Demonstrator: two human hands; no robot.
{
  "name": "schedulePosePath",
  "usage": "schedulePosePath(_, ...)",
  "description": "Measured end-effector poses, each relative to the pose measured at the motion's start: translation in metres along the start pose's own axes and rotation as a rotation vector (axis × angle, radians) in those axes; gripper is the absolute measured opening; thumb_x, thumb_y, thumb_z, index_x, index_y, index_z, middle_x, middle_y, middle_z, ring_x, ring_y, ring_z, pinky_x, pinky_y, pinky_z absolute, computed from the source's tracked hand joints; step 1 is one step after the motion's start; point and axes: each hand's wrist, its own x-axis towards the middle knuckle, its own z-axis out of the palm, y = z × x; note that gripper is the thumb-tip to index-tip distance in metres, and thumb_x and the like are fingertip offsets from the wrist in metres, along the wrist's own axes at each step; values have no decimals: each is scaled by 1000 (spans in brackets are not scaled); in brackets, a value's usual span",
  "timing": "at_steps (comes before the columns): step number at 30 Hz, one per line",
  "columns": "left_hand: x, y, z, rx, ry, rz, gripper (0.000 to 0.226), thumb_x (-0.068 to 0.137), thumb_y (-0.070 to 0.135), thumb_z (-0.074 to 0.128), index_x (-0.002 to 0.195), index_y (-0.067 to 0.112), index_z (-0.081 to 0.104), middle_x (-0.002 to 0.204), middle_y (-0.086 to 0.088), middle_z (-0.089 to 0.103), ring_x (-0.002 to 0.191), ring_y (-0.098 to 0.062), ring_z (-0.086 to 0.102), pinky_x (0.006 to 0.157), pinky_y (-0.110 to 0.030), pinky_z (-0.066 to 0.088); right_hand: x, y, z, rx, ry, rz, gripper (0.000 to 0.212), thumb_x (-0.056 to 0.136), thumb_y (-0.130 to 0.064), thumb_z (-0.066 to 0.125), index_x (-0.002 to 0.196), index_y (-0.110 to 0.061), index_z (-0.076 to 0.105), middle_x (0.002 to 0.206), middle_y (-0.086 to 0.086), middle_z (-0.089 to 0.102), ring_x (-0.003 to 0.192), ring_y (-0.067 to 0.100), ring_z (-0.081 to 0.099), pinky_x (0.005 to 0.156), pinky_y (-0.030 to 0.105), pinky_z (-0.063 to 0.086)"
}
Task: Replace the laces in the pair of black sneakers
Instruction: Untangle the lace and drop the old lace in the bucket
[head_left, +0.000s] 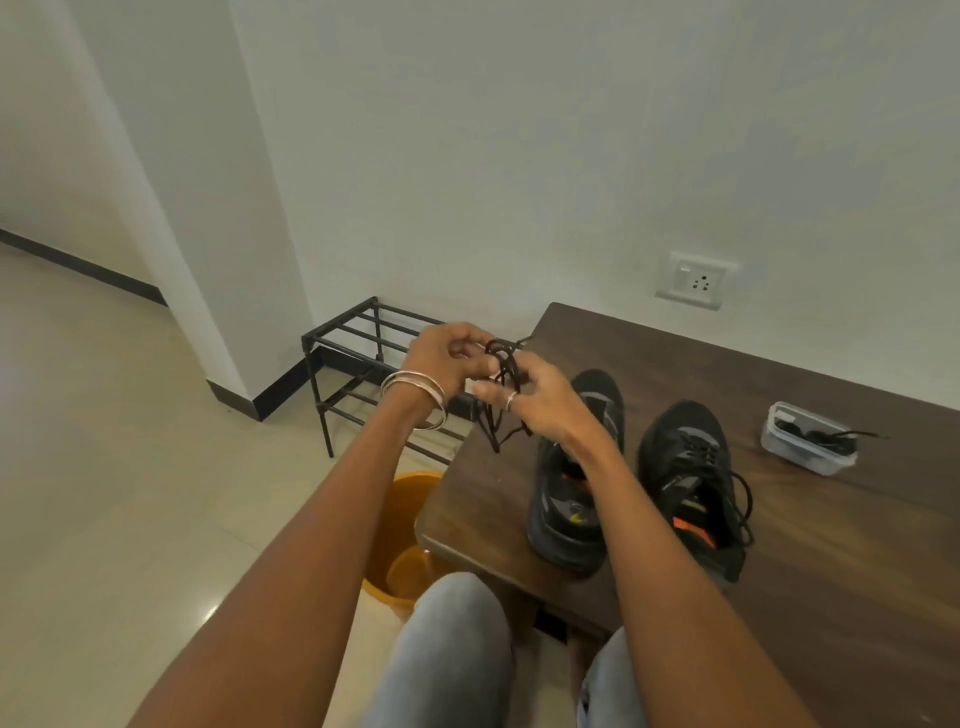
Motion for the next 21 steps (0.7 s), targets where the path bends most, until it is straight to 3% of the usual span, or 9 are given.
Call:
schedulePosePath(2,1,-1,-20,-166,50,4,26,82,1,70,99,21,68,77,-5,70,76,-22,68,65,-29,55,10,-12,11,-13,-71,4,20,85,-36,75,99,-28,64,98,-3,68,93,12,65,84,31,53)
schedulePosePath(4,1,-1,-37,-317,88,10,34,84,-3,66,108,22,66,75,-7,67,73,-22,68,66,-26,56,21,-24,20,18,-48,5,8,88,-25,73,93,-23,67,93,1,71,87,17,69,85,37,57)
schedulePosePath(7,6,-11,-58,-430,178,-16,30,88,-1,63,110,19,68,79,-7,65,70,-19,65,67,-27,57,43,-42,36,188,12,54,14,91,-14,68,98,-2,69,96,22,70,84,35,71,74,35,59)
schedulePosePath(9,12,-27,-69,-473,274,-73,21,90,3,62,107,13,69,85,-10,66,70,-18,64,65,-26,57,58,-51,48,255,28,68,16,91,-9,67,100,5,67,97,27,70,79,30,71,63,27,59)
schedulePosePath(12,18,-57,-79,-439,371,-166,15,94,10,58,106,9,68,87,-8,67,69,-15,64,63,-25,57,82,-50,69,305,5,97,15,90,0,66,105,0,66,100,22,69,77,23,72,59,24,58)
schedulePosePath(17,10,-131,-67,-333,392,-410,17,99,17,51,93,18,67,85,-5,66,67,-10,60,59,-23,53,110,-10,119,87,-120,293,23,88,5,67,109,-4,64,102,15,66,84,24,72,61,27,61)
schedulePosePath(21,-1,-200,-44,-293,423,-672,14,93,8,58,103,12,67,89,-9,68,67,-17,66,65,-31,59,119,35,165,-196,-265,365,18,85,-3,72,101,-4,65,95,12,69,81,21,71,64,28,61)
